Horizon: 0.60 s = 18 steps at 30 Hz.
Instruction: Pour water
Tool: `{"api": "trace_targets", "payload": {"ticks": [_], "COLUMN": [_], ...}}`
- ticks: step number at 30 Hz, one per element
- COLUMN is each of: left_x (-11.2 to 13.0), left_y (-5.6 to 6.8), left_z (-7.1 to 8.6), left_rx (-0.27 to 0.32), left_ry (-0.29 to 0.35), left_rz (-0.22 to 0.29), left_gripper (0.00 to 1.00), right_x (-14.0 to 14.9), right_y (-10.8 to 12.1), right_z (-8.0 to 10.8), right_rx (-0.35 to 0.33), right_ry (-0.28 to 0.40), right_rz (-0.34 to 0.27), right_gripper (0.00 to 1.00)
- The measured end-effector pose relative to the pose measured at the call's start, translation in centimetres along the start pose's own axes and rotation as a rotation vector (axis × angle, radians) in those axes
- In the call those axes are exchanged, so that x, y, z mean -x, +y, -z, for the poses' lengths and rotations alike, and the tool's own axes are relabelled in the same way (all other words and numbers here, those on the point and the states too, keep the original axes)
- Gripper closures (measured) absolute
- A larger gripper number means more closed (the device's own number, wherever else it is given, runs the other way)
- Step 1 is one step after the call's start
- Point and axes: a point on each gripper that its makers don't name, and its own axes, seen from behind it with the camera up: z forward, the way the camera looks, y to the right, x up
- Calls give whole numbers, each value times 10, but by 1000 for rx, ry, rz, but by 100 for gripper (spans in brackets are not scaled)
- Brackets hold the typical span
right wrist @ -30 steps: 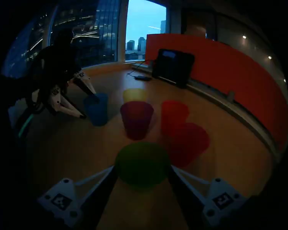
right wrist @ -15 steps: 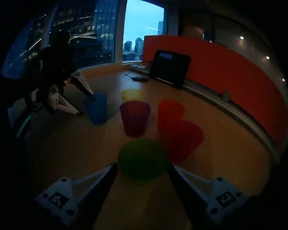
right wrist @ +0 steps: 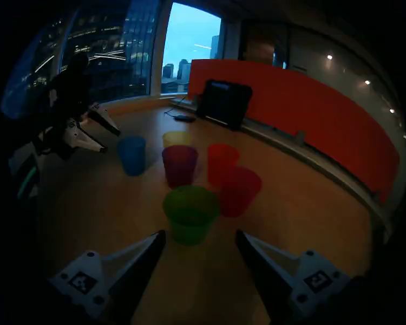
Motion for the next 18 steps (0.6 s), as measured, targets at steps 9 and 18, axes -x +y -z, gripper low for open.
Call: {"api": "trace_targets", "payload": {"ticks": [9,18], "left_x": [-6,-18], "left_y": [-14,-38], "left_z": [22,44], "left_rx": [-86,-217], "left_ry": [72,192], "left_rz": [49,117], "left_gripper": [3,3], "right_x": [-2,-20], "right_y": [9,27], "right_z": [25,36], "right_rx": [76,191], "right_ry": [68,158], "right_rz": [-48,-106], "right_gripper": [1,1]}}
